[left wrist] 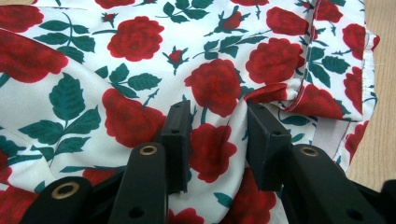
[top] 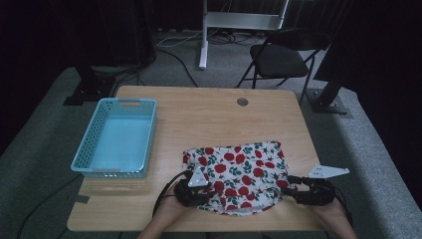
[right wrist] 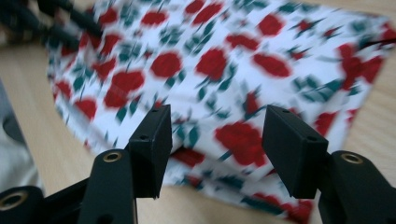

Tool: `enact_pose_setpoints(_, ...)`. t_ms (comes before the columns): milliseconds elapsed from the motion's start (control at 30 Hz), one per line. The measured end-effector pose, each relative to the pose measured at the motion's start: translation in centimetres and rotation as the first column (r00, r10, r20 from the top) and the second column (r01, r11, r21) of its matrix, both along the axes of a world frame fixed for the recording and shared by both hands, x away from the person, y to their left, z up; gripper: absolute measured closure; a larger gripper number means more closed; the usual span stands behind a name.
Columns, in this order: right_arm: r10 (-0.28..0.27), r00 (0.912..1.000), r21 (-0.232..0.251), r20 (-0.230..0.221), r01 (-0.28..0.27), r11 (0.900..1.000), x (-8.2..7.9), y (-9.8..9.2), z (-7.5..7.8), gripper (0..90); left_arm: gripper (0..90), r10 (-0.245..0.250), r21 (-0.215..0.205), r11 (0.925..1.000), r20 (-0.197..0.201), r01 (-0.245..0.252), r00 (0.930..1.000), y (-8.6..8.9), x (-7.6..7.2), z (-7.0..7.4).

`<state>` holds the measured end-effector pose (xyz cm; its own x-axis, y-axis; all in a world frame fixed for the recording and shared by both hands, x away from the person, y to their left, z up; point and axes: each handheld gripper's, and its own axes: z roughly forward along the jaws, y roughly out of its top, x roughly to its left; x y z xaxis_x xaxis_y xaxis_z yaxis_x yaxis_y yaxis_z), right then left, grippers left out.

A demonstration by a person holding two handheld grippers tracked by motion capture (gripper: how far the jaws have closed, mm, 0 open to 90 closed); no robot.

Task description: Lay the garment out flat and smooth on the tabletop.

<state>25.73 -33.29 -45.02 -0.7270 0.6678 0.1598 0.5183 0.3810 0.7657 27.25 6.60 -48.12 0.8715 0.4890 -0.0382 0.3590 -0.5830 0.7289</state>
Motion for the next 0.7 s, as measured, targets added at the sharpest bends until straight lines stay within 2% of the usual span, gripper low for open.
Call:
enact_pose_setpoints(67,0.027,0.9993,-0.061,0.025,-0.026,0.998,-0.3,0.6,-0.4,42.0,64.1,0.000,-0.001,1.0000,-0.003,0.000,1.0000,0.0,0.0,0.0)
enact_pose_setpoints(167,0.030,0.9992,-0.136,0.026,-0.026,0.990,0.0,1.2,-1.1,41.1,64.2,-0.001,-0.006,1.0000,-0.007,0.001,1.0000,0.1,0.2,0.0)
enact_pose_setpoints(200,0.030,0.9994,-0.163,0.017,-0.027,0.986,0.2,1.5,-1.4,41.1,64.3,-0.001,-0.009,1.0000,-0.009,0.001,1.0000,0.1,0.2,0.0)
enact_pose_setpoints(300,0.046,0.9985,-0.225,0.028,-0.039,0.974,0.5,2.1,-1.9,42.8,64.6,0.000,-0.022,0.9998,-0.019,-0.001,0.9998,0.3,0.3,-0.1)
enact_pose_setpoints(367,0.067,0.9970,-0.249,0.039,-0.055,0.967,0.7,2.5,-1.9,50.9,65.0,0.002,-0.032,0.9995,-0.028,-0.003,0.9996,0.3,0.5,-0.1)
enact_pose_setpoints(400,0.077,0.9960,-0.260,0.045,-0.063,0.964,0.7,2.8,-1.8,58.5,65.2,0.004,-0.037,0.9993,-0.037,-0.005,0.9993,0.4,0.6,-0.1)
enact_pose_setpoints(433,0.085,0.9951,-0.268,0.050,-0.069,0.961,0.8,3.0,-1.7,67.8,66.1,0.005,-0.042,0.9991,-0.046,-0.007,0.9989,0.4,0.7,-0.1)
enact_pose_setpoints(467,0.085,0.9951,-0.268,0.050,-0.069,0.961,0.8,3.0,-1.7,67.8,68.2,0.005,-0.042,0.9991,-0.046,-0.007,0.9989,0.4,0.7,-0.1)
enact_pose_setpoints(500,0.087,0.9948,-0.277,0.054,-0.068,0.958,1.0,3.2,-1.6,76.4,68.2,0.004,-0.051,0.9987,-0.052,-0.007,0.9986,0.6,0.8,0.0)
enact_pose_setpoints(533,0.089,0.9944,-0.285,0.057,-0.069,0.956,1.2,3.5,-1.2,89.0,76.3,0.004,-0.056,0.9984,-0.052,-0.007,0.9986,0.6,0.9,0.1)
enact_pose_setpoints(600,0.092,0.9929,-0.278,0.076,-0.067,0.958,1.4,3.7,-0.4,89.4,87.2,0.000,-0.058,0.9983,-0.044,-0.003,0.9990,0.7,1.0,0.6)
enact_pose_setpoints(633,0.100,0.9918,-0.267,0.080,-0.075,0.961,1.4,3.8,0.0,89.5,88.0,-0.004,-0.067,0.9978,-0.037,0.001,0.9993,0.7,1.0,1.0)
enact_pose_setpoints(700,0.120,0.9888,-0.212,0.088,-0.099,0.972,1.7,3.8,1.0,89.5,88.4,-0.008,-0.067,0.9977,-0.031,0.006,0.9995,0.7,1.0,1.4)
